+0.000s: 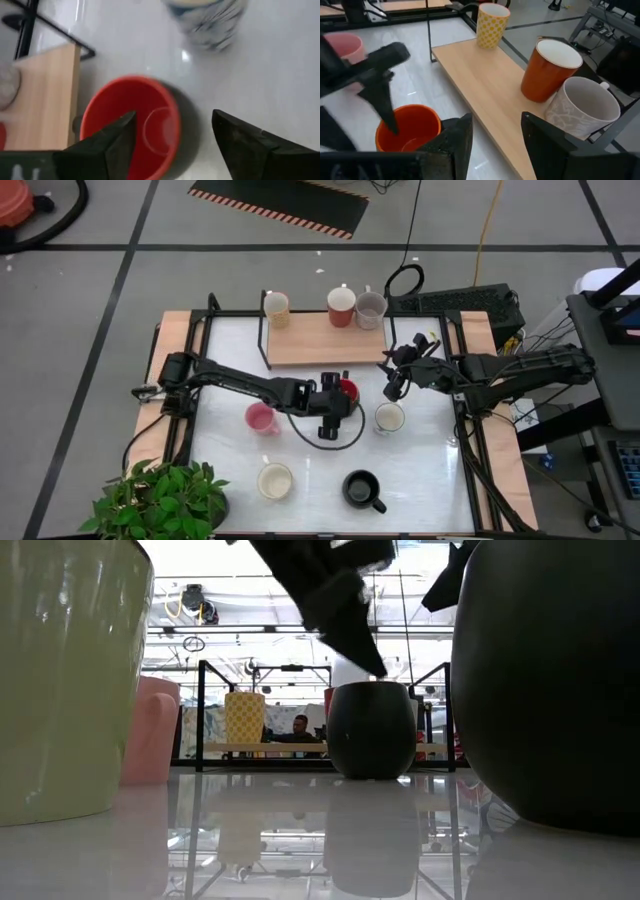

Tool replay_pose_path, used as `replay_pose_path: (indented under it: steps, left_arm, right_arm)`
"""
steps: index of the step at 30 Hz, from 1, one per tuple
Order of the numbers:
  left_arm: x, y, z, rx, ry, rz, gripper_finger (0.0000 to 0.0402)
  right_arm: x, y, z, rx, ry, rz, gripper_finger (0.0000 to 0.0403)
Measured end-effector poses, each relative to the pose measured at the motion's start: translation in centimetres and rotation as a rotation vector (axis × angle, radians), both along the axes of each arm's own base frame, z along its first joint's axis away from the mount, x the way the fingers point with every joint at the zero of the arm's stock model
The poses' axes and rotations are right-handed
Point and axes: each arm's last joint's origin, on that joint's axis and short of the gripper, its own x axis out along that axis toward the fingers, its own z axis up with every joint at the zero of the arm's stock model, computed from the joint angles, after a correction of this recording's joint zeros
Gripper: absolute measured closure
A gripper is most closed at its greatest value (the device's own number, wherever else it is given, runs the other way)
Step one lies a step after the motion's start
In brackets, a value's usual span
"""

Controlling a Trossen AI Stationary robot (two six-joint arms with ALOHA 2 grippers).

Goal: Place coffee mugs
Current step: Put the orange mug on the shelf

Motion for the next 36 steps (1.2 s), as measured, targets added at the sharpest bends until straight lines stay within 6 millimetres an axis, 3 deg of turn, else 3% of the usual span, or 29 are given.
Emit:
replay_pose_path:
  steps: [8, 14, 22, 29, 33, 36]
  left_arm:
    - [-0.3, 1.2, -1.0, -0.016, 0.077, 0.061, 0.0212]
    - [-0.4, 2.2, -1.6, -0.1, 0.156, -0.039, 0.0255]
    - [-0.9, 2.9, -2.2, -0.015, 0.253, -0.175, 0.0299]
    - [-1.1, 2.7, -2.4, 0.031, 0.293, -0.236, 0.0379]
    - [-1.9, 2.1, -0.8, 0.086, 0.323, -0.263, 0.0379]
    - [-2.6, 1.7, 2.0, 0.106, 0.343, -0.304, 0.0379]
  right_arm:
    - [-0.5, -0.1, 0.4, -0.017, -0.016, -0.018, 0.0245]
    - [-0.5, -0.1, 0.4, -0.015, -0.02, -0.017, 0.0245]
    - [-0.5, -0.1, 0.4, -0.013, -0.02, -0.016, 0.0245]
    - [-0.5, -0.1, 0.3, -0.013, -0.011, -0.015, 0.0245]
    - [-0.6, -0.1, 0.2, -0.01, 0.007, -0.019, 0.0245]
    - [-0.7, -0.1, 0.1, 0.0, 0.008, -0.025, 0.0245]
